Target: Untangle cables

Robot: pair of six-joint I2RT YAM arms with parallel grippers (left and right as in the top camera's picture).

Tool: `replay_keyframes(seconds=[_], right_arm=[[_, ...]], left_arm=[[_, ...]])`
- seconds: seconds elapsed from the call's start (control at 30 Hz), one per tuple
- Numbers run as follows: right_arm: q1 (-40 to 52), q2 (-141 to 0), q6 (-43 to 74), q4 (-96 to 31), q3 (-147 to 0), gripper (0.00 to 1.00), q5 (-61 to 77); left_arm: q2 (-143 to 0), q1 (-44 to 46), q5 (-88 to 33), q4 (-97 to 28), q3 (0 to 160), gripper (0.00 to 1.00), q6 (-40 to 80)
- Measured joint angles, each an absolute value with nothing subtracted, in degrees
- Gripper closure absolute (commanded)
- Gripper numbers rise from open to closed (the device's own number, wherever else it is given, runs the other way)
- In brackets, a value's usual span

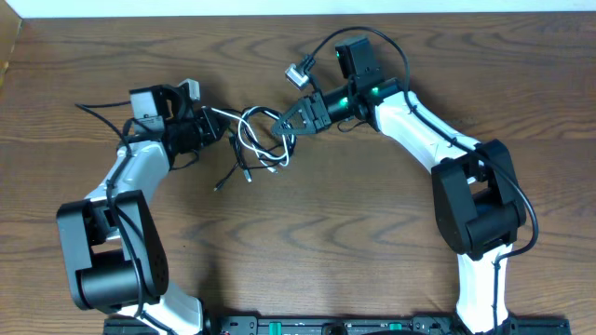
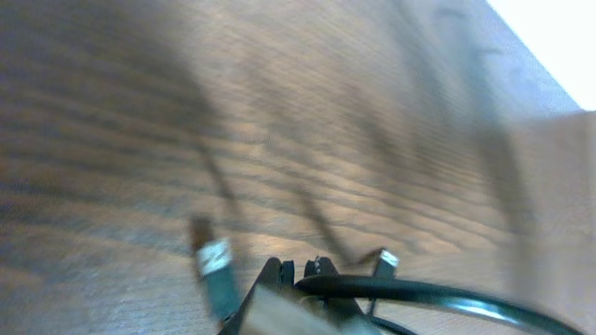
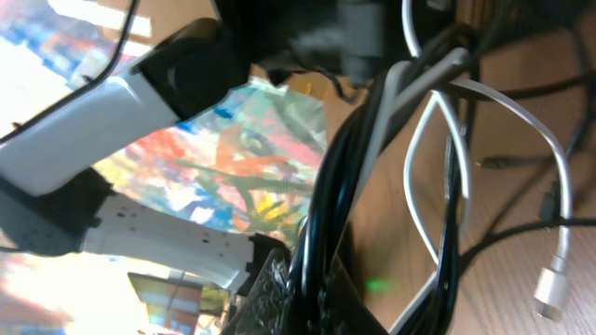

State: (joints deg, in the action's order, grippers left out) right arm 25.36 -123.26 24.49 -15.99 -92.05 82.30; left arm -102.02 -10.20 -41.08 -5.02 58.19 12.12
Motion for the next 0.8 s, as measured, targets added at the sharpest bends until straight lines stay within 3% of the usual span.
replay_keyframes(seconds=[0.13,0.27,0.4,0.53,0.63,0.8], right_arm=[[24.84,-123.15,18.85,-23.18,-91.15,0.99,77.19],[24.29,-123.15,15.40,-25.71,-90.56,0.99,71.42],[24.01,-123.15,13.32,-25.91,-90.56,0.99,68.95],[23.94,-123.15,12.25,-25.89,-90.59,0.99,68.47],[23.83,-123.15,11.05,-25.89,-90.72,0.99,68.51],[23.79,-123.15,7.79,-24.97,-91.02,0.99,70.37]], left_arm=[[-102.02,-11.44,-45.17,-4.38,58.19,0.91,10.20],[-102.02,-11.51,-44.42,-4.56,58.19,0.58,10.81],[-102.02,-11.66,-41.36,-5.69,58.19,0.43,12.47],[-102.02,-12.80,-40.05,-6.33,58.19,0.42,14.41],[-102.00,-14.68,-40.75,-7.09,58.19,0.48,15.73],[-101.97,-16.34,-50.19,-6.00,58.19,0.48,16.78]])
